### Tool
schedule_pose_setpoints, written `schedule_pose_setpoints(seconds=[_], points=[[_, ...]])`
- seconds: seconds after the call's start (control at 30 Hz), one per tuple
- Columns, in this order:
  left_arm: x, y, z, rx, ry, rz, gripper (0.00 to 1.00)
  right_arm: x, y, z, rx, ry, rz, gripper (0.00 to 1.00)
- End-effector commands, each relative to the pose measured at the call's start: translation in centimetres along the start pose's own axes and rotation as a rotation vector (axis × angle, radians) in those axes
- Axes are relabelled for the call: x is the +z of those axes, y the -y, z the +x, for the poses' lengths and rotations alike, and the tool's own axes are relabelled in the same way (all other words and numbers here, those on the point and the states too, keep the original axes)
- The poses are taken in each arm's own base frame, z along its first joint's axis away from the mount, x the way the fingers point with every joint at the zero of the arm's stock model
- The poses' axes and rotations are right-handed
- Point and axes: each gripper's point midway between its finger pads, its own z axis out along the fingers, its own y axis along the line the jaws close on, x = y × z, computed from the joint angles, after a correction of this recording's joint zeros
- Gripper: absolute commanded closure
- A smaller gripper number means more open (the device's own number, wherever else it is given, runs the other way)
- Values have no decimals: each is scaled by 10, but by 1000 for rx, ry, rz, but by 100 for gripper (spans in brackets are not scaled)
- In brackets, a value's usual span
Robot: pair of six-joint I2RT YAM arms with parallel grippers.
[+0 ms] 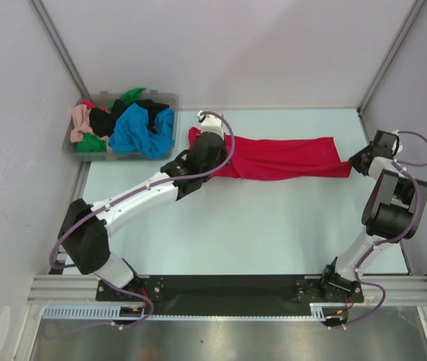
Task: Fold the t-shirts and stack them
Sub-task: Fold the tshirt
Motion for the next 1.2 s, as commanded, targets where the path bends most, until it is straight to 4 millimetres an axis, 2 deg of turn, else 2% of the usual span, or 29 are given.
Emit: schedule_pose_setpoints(seconds=[0.0,0.13,0.23,0.27,0.57,1.03,1.17], points=[[-2,-1,-35,22,97,-4,100,-2,-16,-18,-44,34,-31,100],[-5,-6,-41,39,108,1,100,-10,-26,-19,-79,39,-49,100],[-8,-19,-45,27,114,-20,100,-16,-26,-20,-119,45,-30,100],[-8,-22,-40,27,104,-17,100,-19,-31,-23,-141,53,-36,100],[-18,-42,-30,25,81,-27,100,-25,-29,-29,-163,68,8,100],[-33,-49,-13,79,4,43,100,-19,-22,-27,-192,54,31,100],[-36,-45,-10,118,-38,93,100,-17,-22,-27,-189,55,30,100]])
